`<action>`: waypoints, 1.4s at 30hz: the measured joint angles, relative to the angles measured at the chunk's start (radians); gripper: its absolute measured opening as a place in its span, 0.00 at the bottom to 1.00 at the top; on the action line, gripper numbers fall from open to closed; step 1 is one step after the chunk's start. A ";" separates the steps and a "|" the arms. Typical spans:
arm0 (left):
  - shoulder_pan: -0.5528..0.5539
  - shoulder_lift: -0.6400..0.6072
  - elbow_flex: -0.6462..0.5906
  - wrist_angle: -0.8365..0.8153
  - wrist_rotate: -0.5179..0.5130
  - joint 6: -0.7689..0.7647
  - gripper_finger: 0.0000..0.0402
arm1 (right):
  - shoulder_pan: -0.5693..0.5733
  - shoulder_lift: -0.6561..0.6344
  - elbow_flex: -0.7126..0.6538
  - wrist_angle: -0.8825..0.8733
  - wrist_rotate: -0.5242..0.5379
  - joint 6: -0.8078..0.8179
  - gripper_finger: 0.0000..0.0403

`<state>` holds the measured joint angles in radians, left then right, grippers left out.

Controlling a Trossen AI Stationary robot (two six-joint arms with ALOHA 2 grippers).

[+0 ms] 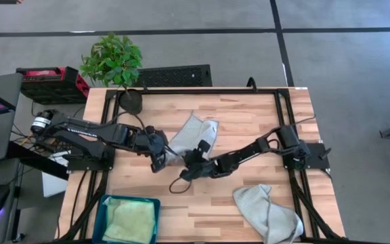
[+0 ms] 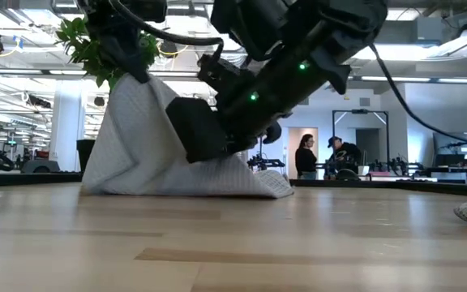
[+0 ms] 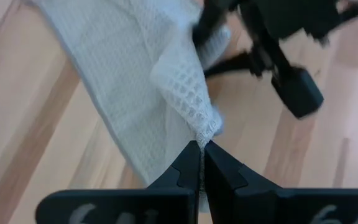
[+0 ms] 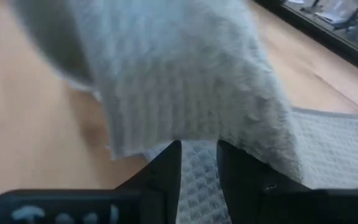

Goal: Fold microfiber towels
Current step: Fold the top grey microfiber cloth

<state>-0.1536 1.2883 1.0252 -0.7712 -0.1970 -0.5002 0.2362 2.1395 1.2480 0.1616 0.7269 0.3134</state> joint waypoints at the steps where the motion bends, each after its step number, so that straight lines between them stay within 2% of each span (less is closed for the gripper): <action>1: -0.006 0.008 0.000 -0.010 -0.008 -0.012 0.00 | -0.007 0.000 0.000 -0.017 0.001 0.000 0.31; 11: -0.032 0.204 0.000 -0.024 -0.018 -0.059 0.00 | -0.055 -0.003 -0.001 -0.112 0.008 -0.023 0.31; 17: -0.031 0.310 0.000 0.013 -0.024 -0.062 0.00 | -0.046 -0.027 -0.002 -0.213 -0.013 -0.026 0.30; 23: -0.025 0.312 0.000 0.096 -0.024 -0.046 0.00 | 0.025 -0.045 0.001 -0.245 -0.039 -0.028 0.30; 34: -0.006 0.313 0.000 0.109 -0.025 -0.035 0.00 | 0.150 -0.041 0.000 -0.234 -0.048 -0.037 0.31; 42: -0.006 0.313 0.000 0.111 -0.025 -0.035 0.00 | 0.156 -0.009 0.004 -0.040 -0.043 -0.034 0.31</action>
<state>-0.1600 1.6012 1.0252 -0.6601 -0.2222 -0.5350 0.3926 2.1309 1.2523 0.1219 0.6834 0.2795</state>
